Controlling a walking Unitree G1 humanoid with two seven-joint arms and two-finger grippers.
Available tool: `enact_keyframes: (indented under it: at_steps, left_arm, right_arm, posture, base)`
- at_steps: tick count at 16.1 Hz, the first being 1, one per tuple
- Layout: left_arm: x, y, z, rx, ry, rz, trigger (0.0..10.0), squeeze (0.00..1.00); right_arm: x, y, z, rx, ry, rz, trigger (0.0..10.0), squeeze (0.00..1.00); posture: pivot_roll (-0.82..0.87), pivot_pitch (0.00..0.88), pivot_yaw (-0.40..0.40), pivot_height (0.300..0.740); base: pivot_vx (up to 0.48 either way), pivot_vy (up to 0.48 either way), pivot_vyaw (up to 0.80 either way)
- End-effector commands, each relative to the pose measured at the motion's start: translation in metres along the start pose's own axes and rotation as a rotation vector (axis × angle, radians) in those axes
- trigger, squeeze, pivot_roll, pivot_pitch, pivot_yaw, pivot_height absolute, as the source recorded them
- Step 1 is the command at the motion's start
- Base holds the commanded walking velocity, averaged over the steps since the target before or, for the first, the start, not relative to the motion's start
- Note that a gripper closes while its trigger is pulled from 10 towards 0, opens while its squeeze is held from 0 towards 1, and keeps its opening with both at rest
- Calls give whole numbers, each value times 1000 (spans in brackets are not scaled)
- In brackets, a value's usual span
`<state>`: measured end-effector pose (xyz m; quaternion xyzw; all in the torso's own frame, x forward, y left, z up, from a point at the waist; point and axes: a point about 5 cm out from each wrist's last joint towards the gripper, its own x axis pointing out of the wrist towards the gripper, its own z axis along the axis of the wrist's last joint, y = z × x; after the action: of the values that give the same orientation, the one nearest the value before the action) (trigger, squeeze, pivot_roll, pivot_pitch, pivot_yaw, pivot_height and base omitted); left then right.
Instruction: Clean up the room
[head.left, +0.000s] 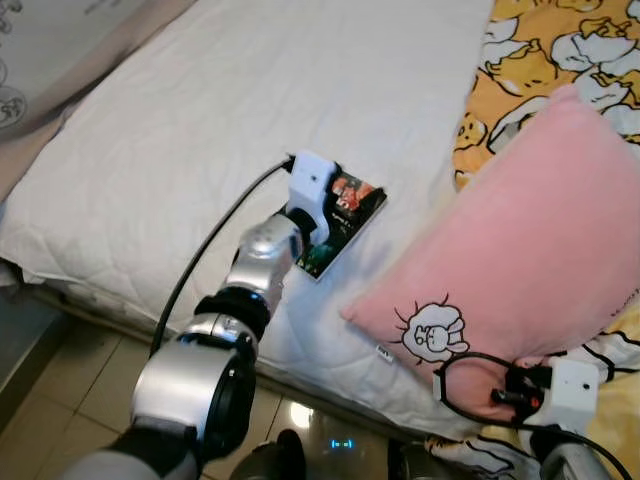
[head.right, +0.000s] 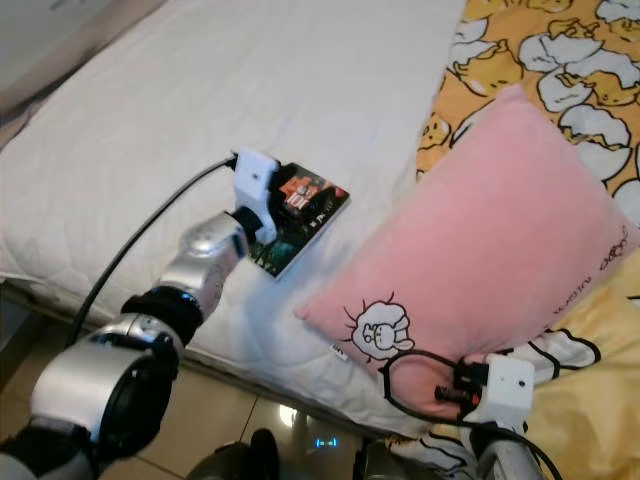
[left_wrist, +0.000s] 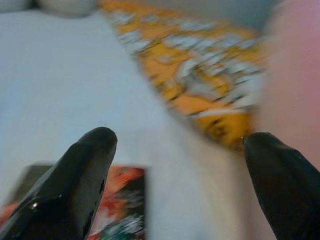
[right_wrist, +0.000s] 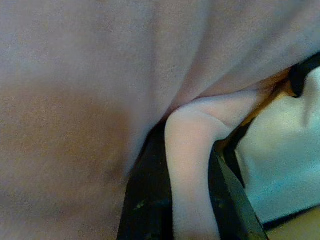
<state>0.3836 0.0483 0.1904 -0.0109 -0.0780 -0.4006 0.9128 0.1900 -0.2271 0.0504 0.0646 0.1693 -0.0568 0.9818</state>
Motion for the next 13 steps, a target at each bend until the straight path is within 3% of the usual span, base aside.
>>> enact_keyframes:
  at_steps: [1, 2, 5, 7, 9, 10, 11, 12, 13]
  left_arm:
    - [-4, -15, -15, -61, 25, -110, 10000, 1000]
    - [-12, -36, -27, -148, 30, -248, 10000, 1000]
    - [-19, -58, -36, -214, 23, -339, 10000, 1000]
    - [-23, -72, -42, -207, 45, -407, 10000, 1000]
    - [-20, -82, -55, -158, 108, -394, 10000, 1000]
    - [-17, -93, -75, -23, 213, -377, 10000, 0]
    - [-15, -96, -80, -47, 231, -355, 10000, 0]
    - [-16, -106, -98, -1, 342, -309, 10000, 0]
    - [-16, -108, -104, 22, 379, -273, 10000, 0]
  right_arm:
    - [-3, 0, -27, 21, 137, -3, 0, 0]
    - [4, 2, -26, 25, 136, 4, 0, 0]
    - [13, 6, -24, 25, 131, 23, 0, 0]
    - [18, 7, -22, 22, 128, 31, 0, 0]
    - [20, 7, -21, 18, 125, 33, 0, 0]
    - [22, 6, -21, 17, 122, 37, 0, 0]
    - [22, 7, -20, 18, 119, 38, 0, 0]
    - [24, 9, -18, 18, 113, 45, 0, 0]
    - [24, 10, -18, 17, 111, 48, 0, 0]
  posture:
    - [-153, 297, 96, 727]
    - [-141, 287, 93, 727]
    - [-129, 260, 83, 727]
    - [-136, 248, 78, 727]
    - [-137, 239, 75, 727]
    - [-137, 235, 74, 727]
    - [-138, 236, 72, 727]
    - [-143, 236, 72, 727]
    - [-146, 238, 73, 727]
  base:
    - [0, 0, 0]
    - [0, 0, 0]
    - [0, 0, 0]
    - [0, 0, 0]
    - [0, 0, 0]
    - [0, 0, 0]
    - [0, 0, 0]
    - [0, 0, 0]
    - [0, 0, 0]
